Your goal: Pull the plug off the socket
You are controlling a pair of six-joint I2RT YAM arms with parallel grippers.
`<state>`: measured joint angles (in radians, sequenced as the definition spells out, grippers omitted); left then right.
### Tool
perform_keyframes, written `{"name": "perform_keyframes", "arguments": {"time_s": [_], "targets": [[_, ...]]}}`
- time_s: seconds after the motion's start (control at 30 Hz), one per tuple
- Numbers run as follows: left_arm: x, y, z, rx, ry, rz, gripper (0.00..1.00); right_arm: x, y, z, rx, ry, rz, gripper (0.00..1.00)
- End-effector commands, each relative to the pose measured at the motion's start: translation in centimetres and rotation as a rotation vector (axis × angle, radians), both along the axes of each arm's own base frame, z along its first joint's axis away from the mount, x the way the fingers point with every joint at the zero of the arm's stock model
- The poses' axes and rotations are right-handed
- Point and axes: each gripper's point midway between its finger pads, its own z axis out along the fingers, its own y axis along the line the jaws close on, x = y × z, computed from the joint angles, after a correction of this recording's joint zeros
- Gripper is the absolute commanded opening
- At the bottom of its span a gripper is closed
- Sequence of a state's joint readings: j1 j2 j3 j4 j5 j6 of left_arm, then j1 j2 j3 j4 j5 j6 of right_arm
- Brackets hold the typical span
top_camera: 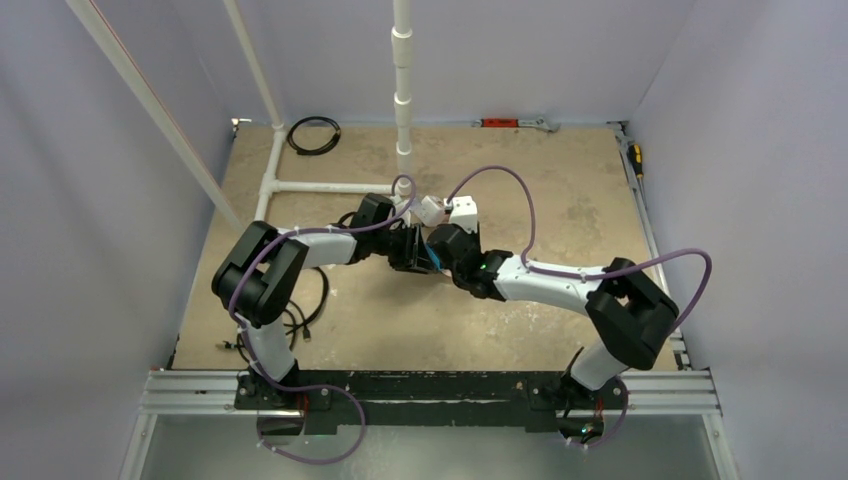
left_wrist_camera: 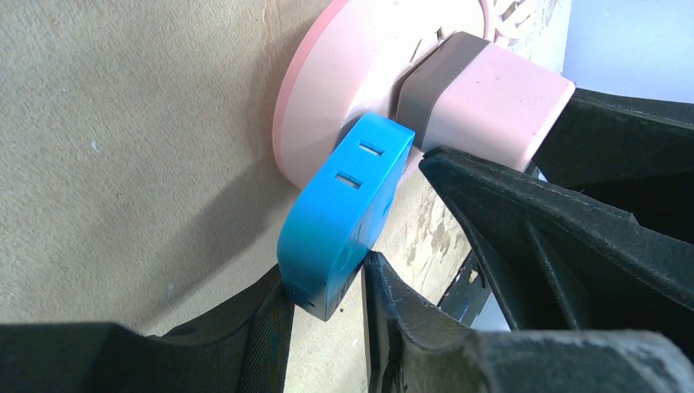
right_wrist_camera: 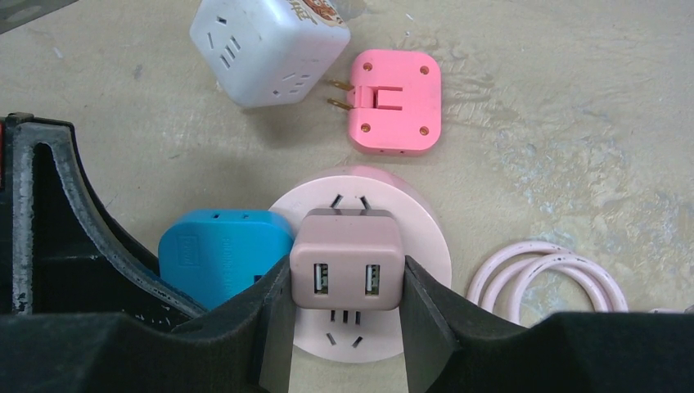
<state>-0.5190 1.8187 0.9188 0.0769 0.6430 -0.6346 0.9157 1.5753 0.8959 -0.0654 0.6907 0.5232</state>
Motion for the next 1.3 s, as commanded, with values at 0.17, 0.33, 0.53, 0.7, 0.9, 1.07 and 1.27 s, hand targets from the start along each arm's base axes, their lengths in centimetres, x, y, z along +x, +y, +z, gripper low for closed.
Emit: {"name": "perform_keyframes", "arguments": {"time_s": [0.17, 0.33, 0.53, 0.7, 0.9, 1.07, 1.27], "targets": [[2.3, 2.2, -2.0, 0.143, -0.079, 0.087, 0.23, 0.8, 1.5, 2.2, 0.155, 0.031, 0.091, 0.0], [2.3, 2.1, -1.7, 0.135, -0.082, 0.087, 0.23, 2.2, 0.4, 2.4, 0.223, 0.046, 0.115, 0.0], [2.2, 2.2, -1.9, 0.14, -0.079, 0.086, 0.23, 3.0, -0.1, 2.2, 0.263, 0.058, 0.137, 0.0], [2.3, 2.2, -1.9, 0.138, -0.079, 0.086, 0.23, 3.2, -0.5, 2.1, 0.268, 0.051, 0.126, 0.0], [2.2, 2.1, -2.0, 0.134, -0.074, 0.083, 0.23, 3.5, -2.1, 2.8, 0.214, -0.001, 0.072, 0.0], [2.2, 2.2, -2.3, 0.142, -0.068, 0.084, 0.23, 3.2, -2.1, 2.2, 0.162, 0.001, 0.049, 0.0], [2.3, 2.0, -2.1, 0.133, -0.073, 0.078, 0.22, 2.6, -1.3, 1.6, 0.066, -0.009, 0.027, 0.0]]}}
